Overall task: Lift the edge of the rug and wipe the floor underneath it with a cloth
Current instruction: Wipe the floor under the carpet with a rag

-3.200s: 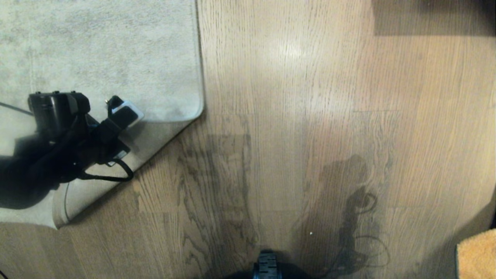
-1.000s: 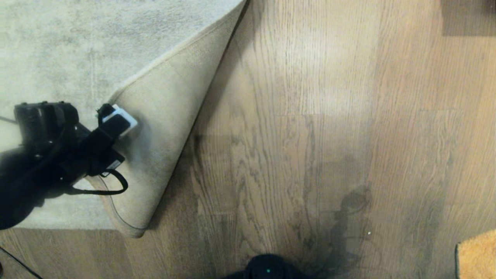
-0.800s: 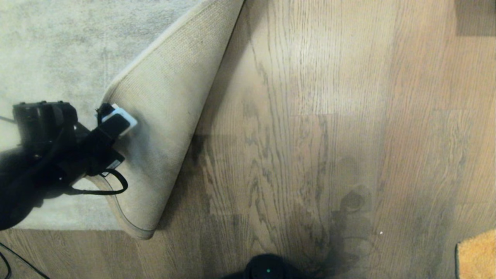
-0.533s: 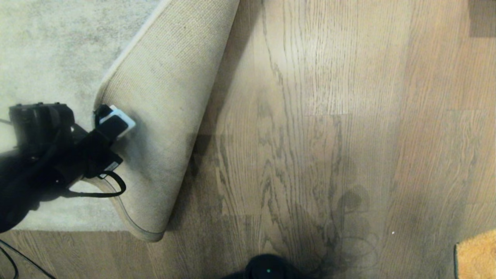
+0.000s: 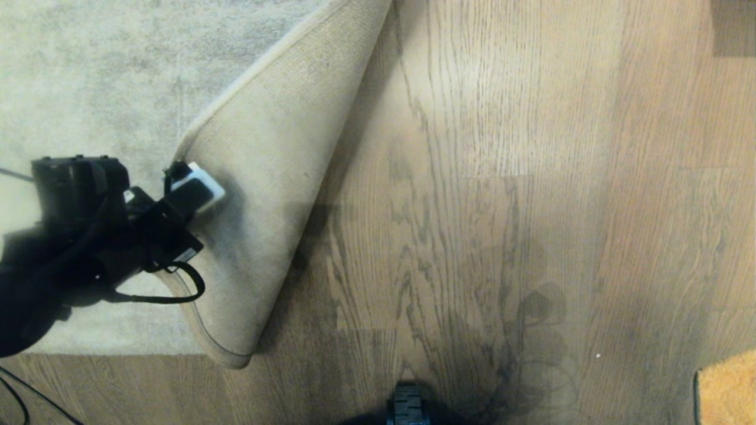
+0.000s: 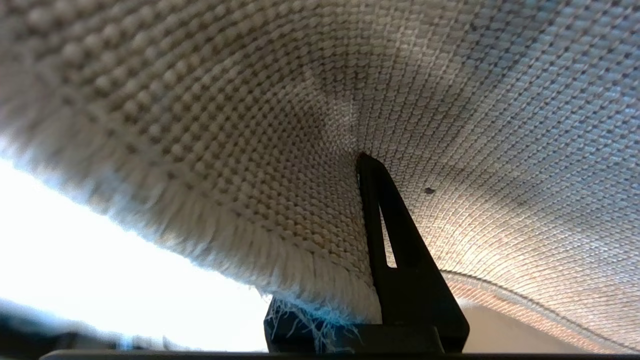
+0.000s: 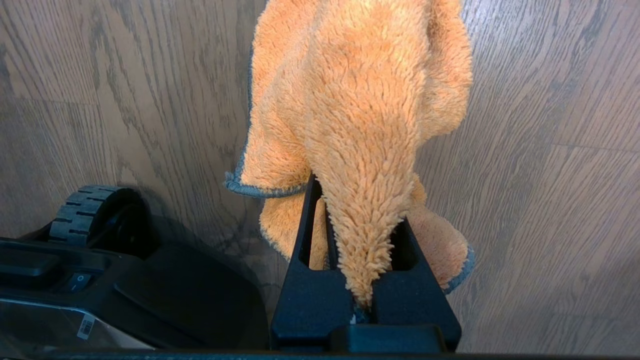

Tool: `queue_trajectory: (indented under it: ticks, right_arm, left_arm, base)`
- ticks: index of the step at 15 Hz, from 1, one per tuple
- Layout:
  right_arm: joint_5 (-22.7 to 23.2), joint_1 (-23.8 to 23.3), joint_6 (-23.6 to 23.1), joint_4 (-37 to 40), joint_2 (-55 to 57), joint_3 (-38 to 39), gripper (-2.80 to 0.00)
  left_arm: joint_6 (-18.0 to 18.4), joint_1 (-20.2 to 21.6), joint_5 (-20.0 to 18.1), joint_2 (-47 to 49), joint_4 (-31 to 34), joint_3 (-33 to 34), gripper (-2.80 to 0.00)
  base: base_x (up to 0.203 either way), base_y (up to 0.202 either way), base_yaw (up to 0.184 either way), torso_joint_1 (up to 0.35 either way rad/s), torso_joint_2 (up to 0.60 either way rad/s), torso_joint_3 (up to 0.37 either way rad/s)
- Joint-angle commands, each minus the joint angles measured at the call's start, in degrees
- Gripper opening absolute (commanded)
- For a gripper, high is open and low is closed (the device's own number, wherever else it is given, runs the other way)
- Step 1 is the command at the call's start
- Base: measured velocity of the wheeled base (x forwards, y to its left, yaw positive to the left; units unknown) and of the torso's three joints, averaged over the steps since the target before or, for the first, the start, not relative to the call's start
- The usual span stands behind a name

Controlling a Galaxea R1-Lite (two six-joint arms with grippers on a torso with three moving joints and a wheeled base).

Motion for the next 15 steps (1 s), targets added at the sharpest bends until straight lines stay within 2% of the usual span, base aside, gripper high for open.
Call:
queue_trajectory:
  ticks: [1, 4, 9, 12, 15]
  right_arm:
    - [0.0, 0.0, -0.1, 0.1, 0.1, 0.0, -2.8]
    - [0.0, 0.0, -0.1, 0.1, 0.1, 0.0, -2.8]
    - [0.0, 0.0, -0.1, 0.1, 0.1, 0.0, -2.8]
    - [0.0, -0.1, -0.1, 0.1, 0.1, 0.0, -2.8]
    - [0.0, 0.0, -0.1, 0.1, 0.1, 0.0, -2.8]
  left_arm:
    - [2.1, -1.5, -1.5, 1.6, -0.3, -2.8, -2.8]
    - [4.2, -2.4, -5.7, 3.9, -0.3, -8.7, -2.8]
    - [7.4, -0.4, -16.4, 7.6, -0.4, -16.5, -2.8]
    - [8.5, 0.7, -19.6, 8.4, -0.9, -19.7, -2.8]
    - [8.6, 0.4, -19.0, 7.1, -0.9, -20.3, -2.8]
  base:
    - [0.0, 0.0, 0.0, 0.0, 0.0, 0.0]
    - [0.0, 0.0, 0.0, 0.0, 0.0, 0.0]
    - [0.0, 0.0, 0.0, 0.0, 0.0, 0.0]
    - [0.0, 0.0, 0.0, 0.0, 0.0, 0.0]
    - [0.0, 0.0, 0.0, 0.0, 0.0, 0.0]
